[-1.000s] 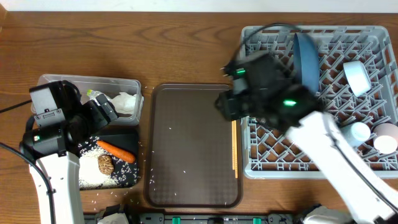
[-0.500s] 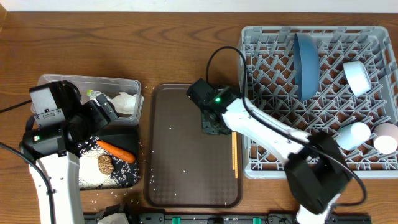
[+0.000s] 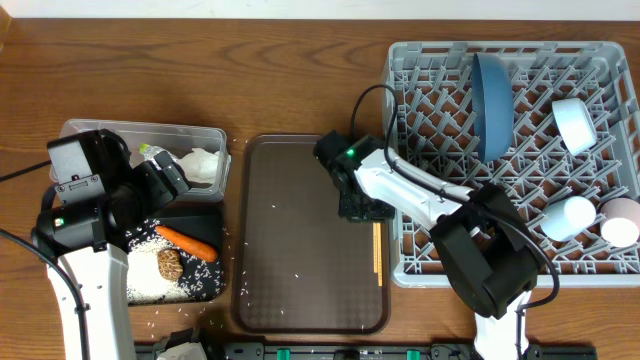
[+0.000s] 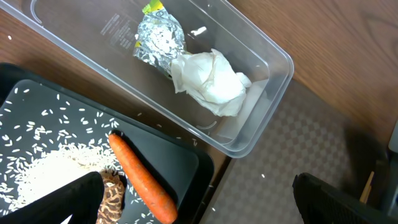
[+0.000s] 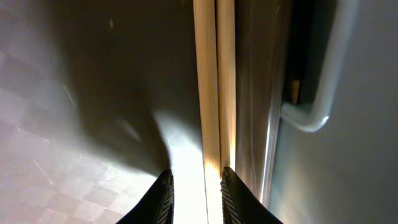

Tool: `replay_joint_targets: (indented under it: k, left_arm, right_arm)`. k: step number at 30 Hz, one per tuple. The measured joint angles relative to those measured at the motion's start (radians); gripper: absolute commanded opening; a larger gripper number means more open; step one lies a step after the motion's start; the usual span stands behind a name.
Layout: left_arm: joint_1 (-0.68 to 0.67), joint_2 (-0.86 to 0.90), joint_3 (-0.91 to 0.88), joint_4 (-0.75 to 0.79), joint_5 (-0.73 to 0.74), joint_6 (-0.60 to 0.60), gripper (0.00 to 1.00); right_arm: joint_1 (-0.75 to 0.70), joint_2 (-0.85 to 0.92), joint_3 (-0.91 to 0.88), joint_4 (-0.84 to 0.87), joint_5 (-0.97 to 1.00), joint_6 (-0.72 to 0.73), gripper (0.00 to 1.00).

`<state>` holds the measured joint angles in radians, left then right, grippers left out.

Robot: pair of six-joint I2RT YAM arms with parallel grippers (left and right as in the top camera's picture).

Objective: Sort waste into correct bins and load items into the dishwasher rack
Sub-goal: 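Reach right gripper to brown tray and grasp wooden chopsticks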

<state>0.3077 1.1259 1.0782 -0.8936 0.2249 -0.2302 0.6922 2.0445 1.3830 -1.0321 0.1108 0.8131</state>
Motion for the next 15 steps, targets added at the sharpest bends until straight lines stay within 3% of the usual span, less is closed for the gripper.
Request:
replay_joint_targets:
  k: [7, 12, 15]
  left_arm:
    - [0.0, 0.0, 0.0, 0.0, 0.0, 0.0, 0.98]
    - [0.0, 0.0, 0.0, 0.0, 0.0, 0.0, 0.98]
    - [0.0, 0.0, 0.0, 0.0, 0.0, 0.0, 0.98]
  right_arm:
    - [-0.01, -0.035, -0.061, 0.107, -0.06, -0.039, 0.29]
    - [-0.031, -0.037, -0.063, 0.132, -0.114, -0.086, 0.02]
    - [-0.031, -0.037, -0.064, 0.135, -0.116, -0.102, 0.01]
